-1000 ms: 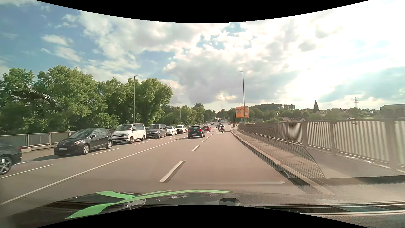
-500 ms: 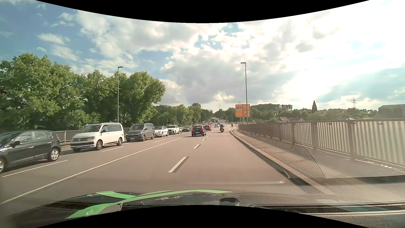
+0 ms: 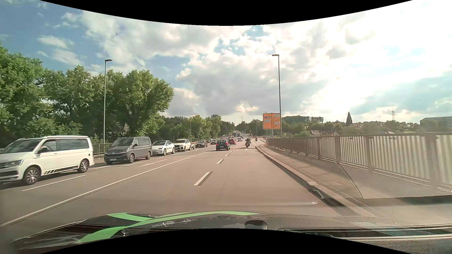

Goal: Follow the waypoints while adhering to traffic rules and regulations

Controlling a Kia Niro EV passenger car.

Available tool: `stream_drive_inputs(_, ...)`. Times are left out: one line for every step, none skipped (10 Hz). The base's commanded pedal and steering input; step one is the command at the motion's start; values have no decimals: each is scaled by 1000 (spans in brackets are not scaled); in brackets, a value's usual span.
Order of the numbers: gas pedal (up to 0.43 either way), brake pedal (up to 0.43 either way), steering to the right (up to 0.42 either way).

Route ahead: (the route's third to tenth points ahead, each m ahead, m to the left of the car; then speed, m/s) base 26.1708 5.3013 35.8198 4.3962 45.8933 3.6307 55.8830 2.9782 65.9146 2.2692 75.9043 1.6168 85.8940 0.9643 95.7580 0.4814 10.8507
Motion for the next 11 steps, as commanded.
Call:
stream_drive_inputs(260, 0, 5)
stream_drive_inputs(260, 0, 5)
stream_drive_inputs(260, 0, 5)
stream_drive_inputs(260, 0, 5)
stream_drive_inputs(248, 0, 5)
stream_drive_inputs(248, 0, 5)
stream_drive_inputs(220, 0, 6)
stream_drive_inputs(197, 0, 9)
stream_drive_inputs(189, 0, 12)
stream_drive_inputs(189, 0, 14)
stream_drive_inputs(189, 0, 17)
